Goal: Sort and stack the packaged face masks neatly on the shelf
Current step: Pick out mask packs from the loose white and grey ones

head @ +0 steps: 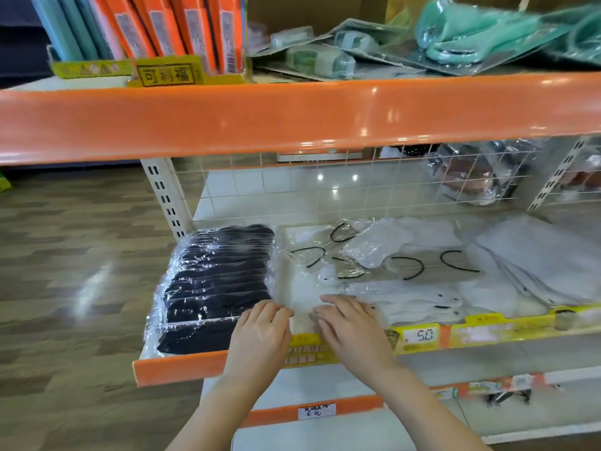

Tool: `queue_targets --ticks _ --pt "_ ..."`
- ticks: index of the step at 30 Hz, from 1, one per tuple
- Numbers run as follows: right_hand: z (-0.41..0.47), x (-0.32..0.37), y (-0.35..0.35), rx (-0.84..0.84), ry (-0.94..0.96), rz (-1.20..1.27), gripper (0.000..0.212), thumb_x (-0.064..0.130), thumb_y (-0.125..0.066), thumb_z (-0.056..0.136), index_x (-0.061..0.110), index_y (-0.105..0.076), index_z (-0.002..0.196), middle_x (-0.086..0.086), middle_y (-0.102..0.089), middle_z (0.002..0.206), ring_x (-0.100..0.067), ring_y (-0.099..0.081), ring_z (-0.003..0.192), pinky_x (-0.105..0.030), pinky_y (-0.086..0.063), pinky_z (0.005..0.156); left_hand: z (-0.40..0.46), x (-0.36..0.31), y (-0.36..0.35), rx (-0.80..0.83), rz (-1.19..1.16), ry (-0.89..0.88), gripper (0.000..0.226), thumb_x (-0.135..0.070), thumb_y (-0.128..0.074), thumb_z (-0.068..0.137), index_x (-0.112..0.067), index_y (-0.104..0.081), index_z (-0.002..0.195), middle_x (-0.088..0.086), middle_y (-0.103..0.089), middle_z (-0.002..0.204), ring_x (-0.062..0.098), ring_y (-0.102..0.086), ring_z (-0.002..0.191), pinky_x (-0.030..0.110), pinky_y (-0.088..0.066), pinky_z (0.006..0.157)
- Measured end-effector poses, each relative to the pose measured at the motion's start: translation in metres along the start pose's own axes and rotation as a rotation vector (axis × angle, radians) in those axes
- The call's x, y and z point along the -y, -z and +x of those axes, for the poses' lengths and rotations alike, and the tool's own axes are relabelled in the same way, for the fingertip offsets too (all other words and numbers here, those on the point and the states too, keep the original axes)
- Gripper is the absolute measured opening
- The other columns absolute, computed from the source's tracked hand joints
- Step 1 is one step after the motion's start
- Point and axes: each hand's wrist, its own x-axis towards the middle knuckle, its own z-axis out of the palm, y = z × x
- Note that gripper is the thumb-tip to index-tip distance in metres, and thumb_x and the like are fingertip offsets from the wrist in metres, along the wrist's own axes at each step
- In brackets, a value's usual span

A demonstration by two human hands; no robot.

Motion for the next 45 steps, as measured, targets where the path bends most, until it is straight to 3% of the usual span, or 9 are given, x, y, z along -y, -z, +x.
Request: queue_targets --ticks 14,17,22,26,30,33,36,41,45 --pt "-0.036 -0.159 0.067 0.152 -0.267 -0.027 0.038 0.043 -0.049 0.075 0.026 -0.067 0.104 0.003 -0.06 0.109 -0.02 -0.058 0.106 -0.036 -0.049 0.086 0.081 -0.139 -0.071 0.236 -0.022 0.035 0.032 -0.029 -0.042 0.078 -0.017 -0.07 0.086 0.0 -0.068 0.088 0.024 -0.066 0.083 0.033 -0.054 0.063" --pt "-0.038 -0.189 0.083 0.293 -0.328 0.075 0.047 0.047 -0.055 0.081 0.028 -0.057 0.124 0.007 -0.05 0.131 -0.016 -0.043 0.127 -0.033 -0.033 0.103 0.091 -0.165 -0.084 0.28 0.005 0.068 0.033 -0.033 -0.042 0.078 -0.018 -0.07 0.087 0.0 -0.069 0.09 0.025 -0.067 0.082 0.037 -0.054 0.063" --pt "-0.033 -0.223 0.093 0.421 -0.258 0.077 0.068 0.067 -0.047 0.075 0.028 -0.049 0.132 0.008 -0.041 0.14 -0.015 -0.034 0.133 -0.028 -0.024 0.108 0.108 -0.194 -0.102 0.418 0.092 0.086 0.05 -0.054 -0.085 0.051 -0.023 -0.071 0.087 -0.002 -0.07 0.09 0.025 -0.069 0.082 0.042 -0.052 0.058" --pt "-0.024 -0.226 0.093 0.531 -0.182 0.049 0.087 0.07 -0.026 0.065 0.022 -0.044 0.136 0.002 -0.04 0.141 -0.021 -0.031 0.133 -0.033 -0.027 0.109 0.121 -0.2 -0.107 0.458 0.173 0.075 0.063 -0.064 -0.084 0.044 -0.028 -0.072 0.094 -0.005 -0.07 0.095 0.023 -0.07 0.088 0.043 -0.053 0.06" --pt "-0.015 -0.236 0.096 0.564 -0.167 0.118 0.054 0.052 -0.052 0.086 0.026 -0.047 0.133 0.001 -0.045 0.134 -0.022 -0.037 0.126 -0.036 -0.032 0.104 0.126 -0.206 -0.102 0.554 0.084 0.157 0.066 -0.056 -0.069 0.075 -0.031 -0.052 0.134 -0.007 -0.052 0.137 0.021 -0.043 0.132 0.042 -0.037 0.097" --pt "-0.013 -0.242 0.096 0.548 -0.128 0.08 0.046 0.046 -0.055 0.087 0.027 -0.049 0.128 0.002 -0.046 0.13 -0.023 -0.039 0.123 -0.036 -0.035 0.098 0.126 -0.21 -0.099 0.522 0.06 0.156 0.053 -0.052 -0.076 0.066 -0.029 -0.067 0.112 -0.006 -0.068 0.11 0.024 -0.063 0.107 0.043 -0.049 0.076" --pt "-0.013 -0.244 0.093 0.54 -0.1 0.048 0.05 0.045 -0.058 0.084 0.027 -0.048 0.129 0.002 -0.045 0.13 -0.022 -0.038 0.123 -0.036 -0.035 0.096 0.126 -0.207 -0.105 0.435 0.11 0.168 0.034 -0.055 -0.056 0.071 -0.032 -0.072 0.09 -0.011 -0.07 0.084 0.018 -0.069 0.08 0.034 -0.052 0.055" --pt "-0.011 -0.245 0.09 0.524 -0.087 -0.001 0.056 0.048 -0.057 0.084 0.029 -0.044 0.135 0.003 -0.043 0.134 -0.022 -0.037 0.126 -0.038 -0.035 0.096 0.136 -0.211 -0.099 0.341 0.037 0.239 0.025 -0.036 -0.048 0.098 -0.023 -0.068 0.106 0.0 -0.07 0.102 0.025 -0.064 0.097 0.03 -0.043 0.07" --pt "-0.003 -0.248 0.089 0.416 -0.166 0.074 0.026 0.037 -0.05 0.094 0.025 -0.058 0.116 0.006 -0.056 0.119 -0.019 -0.049 0.116 -0.031 -0.035 0.085 0.151 -0.205 -0.095 0.428 0.048 0.267 0.03 -0.039 -0.038 0.101 -0.022 -0.061 0.108 0.002 -0.066 0.107 0.023 -0.059 0.101 0.028 -0.038 0.067"
